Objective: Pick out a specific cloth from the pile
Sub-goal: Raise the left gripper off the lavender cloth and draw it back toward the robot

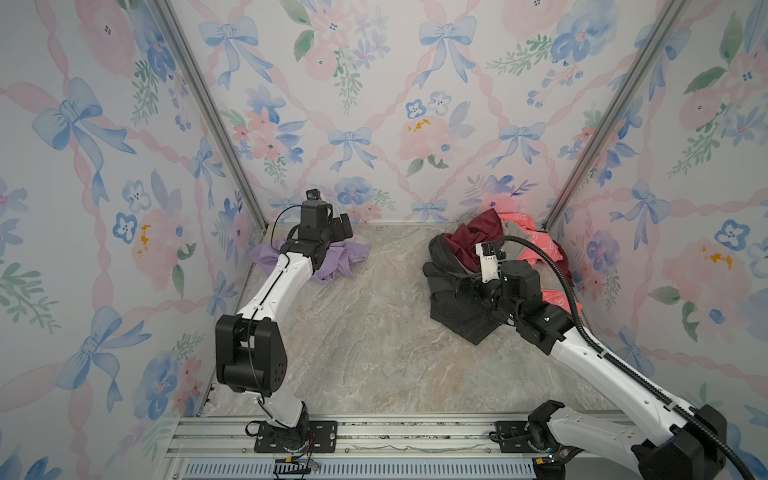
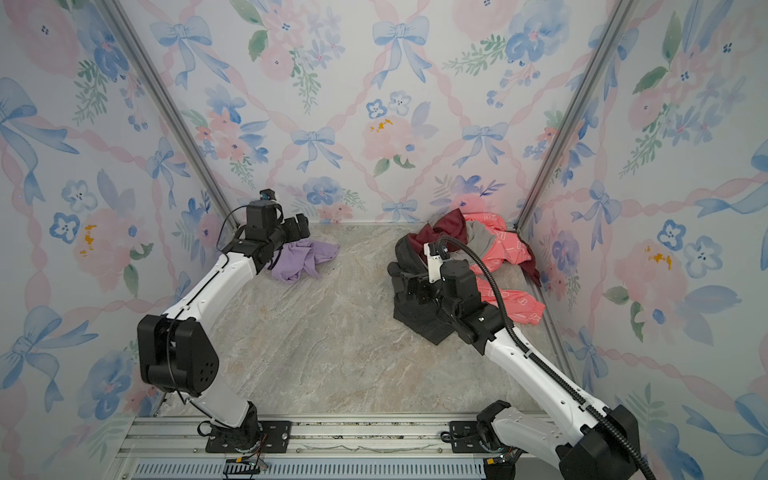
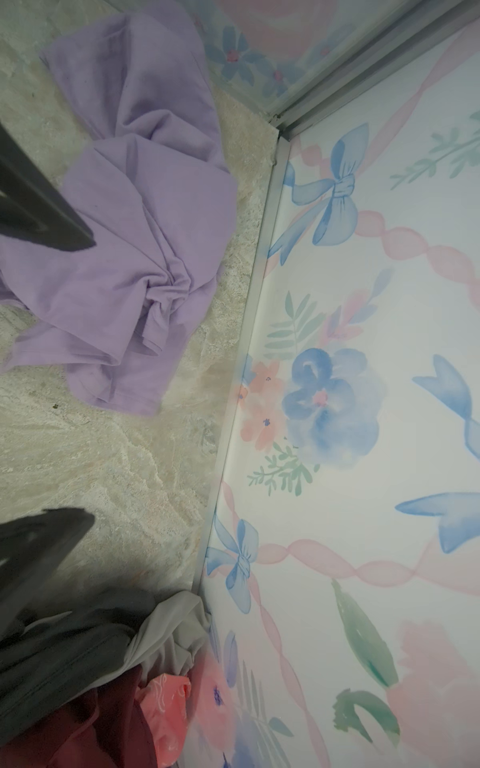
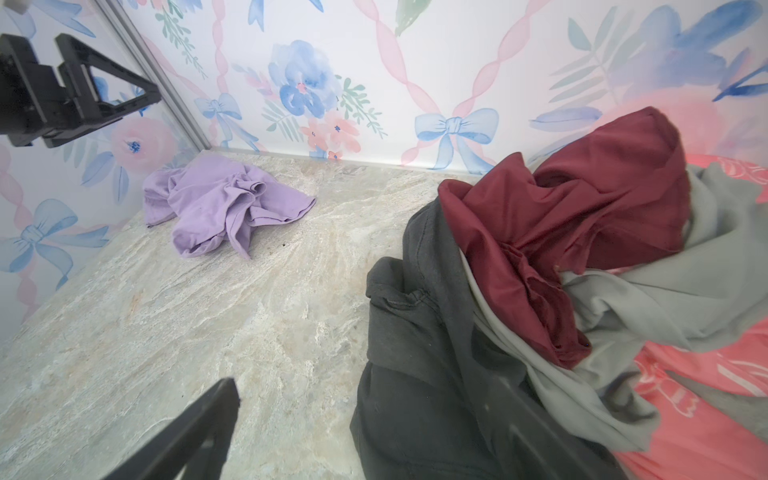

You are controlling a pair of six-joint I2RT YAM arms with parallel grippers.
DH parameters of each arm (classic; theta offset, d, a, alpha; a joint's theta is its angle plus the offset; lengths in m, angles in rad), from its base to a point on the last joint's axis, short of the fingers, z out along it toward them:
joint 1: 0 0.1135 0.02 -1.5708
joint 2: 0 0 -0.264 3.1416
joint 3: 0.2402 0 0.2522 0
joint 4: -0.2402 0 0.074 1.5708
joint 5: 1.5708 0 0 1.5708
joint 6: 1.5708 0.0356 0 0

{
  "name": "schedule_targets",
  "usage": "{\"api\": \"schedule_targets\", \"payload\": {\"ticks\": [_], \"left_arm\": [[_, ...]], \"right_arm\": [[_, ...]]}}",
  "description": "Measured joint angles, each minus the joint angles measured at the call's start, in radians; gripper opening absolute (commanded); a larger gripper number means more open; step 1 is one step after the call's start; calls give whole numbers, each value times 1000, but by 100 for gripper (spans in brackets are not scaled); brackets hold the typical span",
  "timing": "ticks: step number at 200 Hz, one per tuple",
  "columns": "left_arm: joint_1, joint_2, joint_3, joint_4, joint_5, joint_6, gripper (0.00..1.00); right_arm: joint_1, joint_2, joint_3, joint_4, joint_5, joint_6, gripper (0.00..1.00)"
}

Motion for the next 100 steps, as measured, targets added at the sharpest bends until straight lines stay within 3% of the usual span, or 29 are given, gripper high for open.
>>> {"api": "schedule_targets", "payload": {"ticks": [57,100], "left_arm": [[-2,-391,-463,299,-4,33,98],[-2,-511,-712,491,-24,53,98]], "right_arm": [[-1,-139,2,-50,74,-17,97],[-1,-280,-13,-53,109,-54,97]]}}
